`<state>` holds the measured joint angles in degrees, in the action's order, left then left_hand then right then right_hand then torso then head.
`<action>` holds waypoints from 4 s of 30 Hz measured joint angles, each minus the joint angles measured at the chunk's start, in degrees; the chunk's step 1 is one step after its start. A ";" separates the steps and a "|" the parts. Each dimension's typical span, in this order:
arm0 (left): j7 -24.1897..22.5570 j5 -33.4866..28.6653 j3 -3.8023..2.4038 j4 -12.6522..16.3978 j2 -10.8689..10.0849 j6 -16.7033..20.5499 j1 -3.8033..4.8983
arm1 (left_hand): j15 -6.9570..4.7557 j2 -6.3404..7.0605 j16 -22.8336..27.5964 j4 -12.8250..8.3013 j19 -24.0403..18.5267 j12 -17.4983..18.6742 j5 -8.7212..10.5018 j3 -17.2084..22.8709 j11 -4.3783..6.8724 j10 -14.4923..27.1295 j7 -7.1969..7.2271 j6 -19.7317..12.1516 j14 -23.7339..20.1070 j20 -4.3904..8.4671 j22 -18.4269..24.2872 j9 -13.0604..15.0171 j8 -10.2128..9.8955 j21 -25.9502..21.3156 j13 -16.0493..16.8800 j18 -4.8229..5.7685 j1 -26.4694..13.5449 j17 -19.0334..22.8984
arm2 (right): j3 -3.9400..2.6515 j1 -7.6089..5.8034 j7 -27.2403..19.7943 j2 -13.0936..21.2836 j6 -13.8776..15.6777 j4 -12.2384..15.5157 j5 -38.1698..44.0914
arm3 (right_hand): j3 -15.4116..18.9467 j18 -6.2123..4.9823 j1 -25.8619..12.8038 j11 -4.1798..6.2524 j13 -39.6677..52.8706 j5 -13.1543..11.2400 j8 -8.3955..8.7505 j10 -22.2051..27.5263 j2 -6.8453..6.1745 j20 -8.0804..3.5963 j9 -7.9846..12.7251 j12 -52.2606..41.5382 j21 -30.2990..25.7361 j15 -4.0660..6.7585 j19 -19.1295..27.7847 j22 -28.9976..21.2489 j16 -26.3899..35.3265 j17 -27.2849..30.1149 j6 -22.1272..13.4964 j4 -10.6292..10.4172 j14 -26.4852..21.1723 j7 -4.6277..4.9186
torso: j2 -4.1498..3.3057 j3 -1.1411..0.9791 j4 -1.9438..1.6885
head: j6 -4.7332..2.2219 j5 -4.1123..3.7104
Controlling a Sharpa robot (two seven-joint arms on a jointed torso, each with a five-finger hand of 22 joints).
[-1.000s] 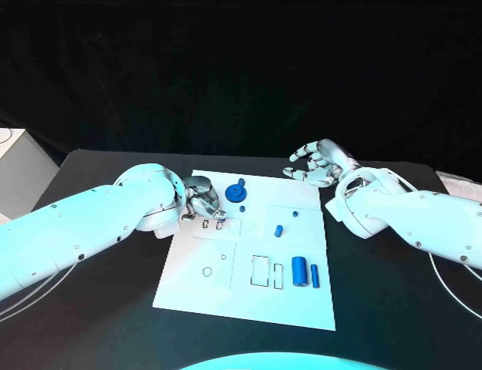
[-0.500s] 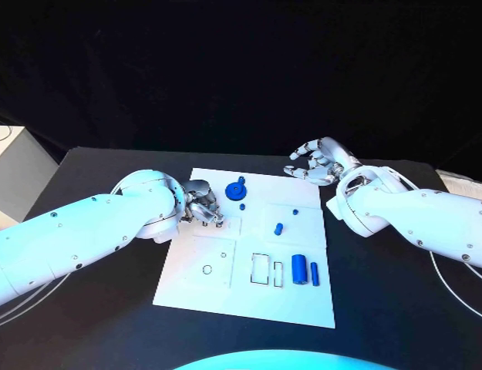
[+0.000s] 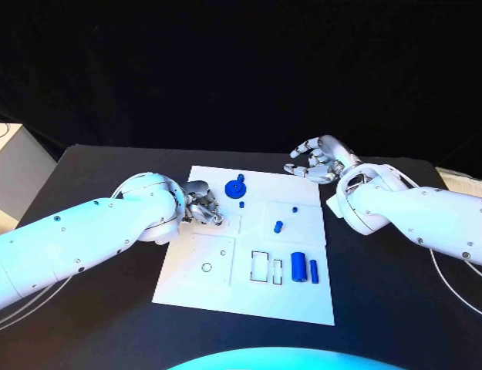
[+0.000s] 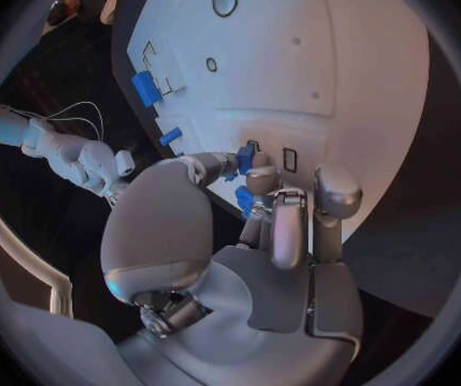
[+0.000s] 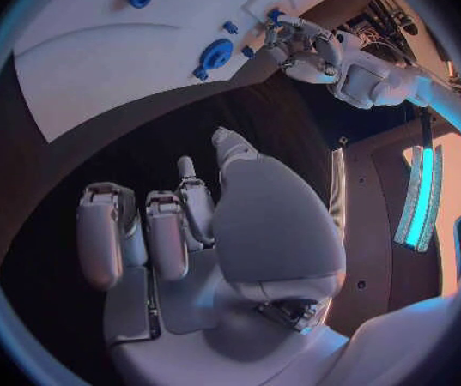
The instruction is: Assemble the parts on the task board
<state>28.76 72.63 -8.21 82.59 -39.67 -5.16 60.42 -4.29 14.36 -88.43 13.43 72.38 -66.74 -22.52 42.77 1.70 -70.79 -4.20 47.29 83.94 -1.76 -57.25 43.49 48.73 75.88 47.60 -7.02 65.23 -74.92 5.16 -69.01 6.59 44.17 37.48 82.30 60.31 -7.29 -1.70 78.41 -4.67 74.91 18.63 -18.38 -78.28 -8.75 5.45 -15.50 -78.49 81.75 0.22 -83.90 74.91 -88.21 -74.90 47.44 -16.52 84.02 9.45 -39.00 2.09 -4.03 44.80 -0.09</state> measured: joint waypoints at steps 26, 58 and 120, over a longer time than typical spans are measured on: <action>-0.11 0.37 0.01 0.03 -0.24 -0.61 -0.12 | 0.00 -0.02 0.00 -0.02 -0.01 0.00 0.01 0.02 -0.09 -0.07 0.02 0.01 0.00 0.00 -0.11 -0.05 -0.16 -0.01 -0.21 0.00 0.03 0.01 | 0.00 0.14 0.06 0.10 0.04 0.00 0.00 | 0.00 0.00 0.00 0.00 0.03 0.00 0.00 0.00 0.00 0.00 -0.01 0.00 0.00 0.00 0.00 0.04 0.00 -0.04 0.00 0.00 0.00 0.00 | 0.06 -0.01 0.00 | 0.69 -0.12; -0.07 0.24 -0.08 -0.21 -0.02 -1.59 -0.10 | -0.23 -1.00 -0.28 -0.10 0.44 -0.27 0.33 0.10 0.12 -0.95 0.22 0.63 0.20 0.20 -0.55 0.71 0.19 0.24 0.47 -0.01 -0.95 0.01 | 0.00 0.38 0.08 0.11 0.32 -0.06 0.00 | -0.32 0.00 -0.46 0.00 0.01 0.22 0.00 0.00 0.00 0.00 0.04 0.00 -0.24 0.00 0.00 0.01 0.00 -0.03 0.00 0.00 0.00 0.00 | 0.01 -0.03 -0.02 | 1.35 -0.05; 0.09 -0.02 -0.09 -2.55 1.66 -2.69 -0.03 | -1.23 -0.41 -0.50 -3.77 1.23 -0.48 1.53 -5.73 1.37 -1.87 3.63 3.87 0.00 0.83 -0.52 5.92 1.16 -0.12 0.87 -0.01 -5.33 0.01 | 0.00 0.76 0.01 0.55 0.37 0.00 -0.09 | -0.63 0.00 -1.06 0.21 0.01 2.01 0.00 0.21 0.00 0.00 0.12 0.00 -0.45 0.00 0.00 0.02 0.00 -0.01 0.00 0.00 0.00 0.00 | 0.07 0.00 -0.03 | 1.79 -0.29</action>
<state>28.85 72.60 -8.30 80.04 -38.00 -7.86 60.39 -5.52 13.95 -88.93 9.66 73.61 -67.22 -20.99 37.04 3.07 -72.66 -0.58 51.16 83.94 -0.94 -57.77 49.41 49.88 75.76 48.47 -7.04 59.90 -74.91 5.16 -68.25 6.60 44.72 37.85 82.30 60.21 -7.92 -1.70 77.35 -4.47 74.92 20.64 -18.38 -78.07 -8.75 5.45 -15.37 -78.49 81.31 0.21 -83.90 74.93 -88.21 -74.91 47.44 -16.51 84.02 9.45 -38.93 2.09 -4.05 46.59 -0.38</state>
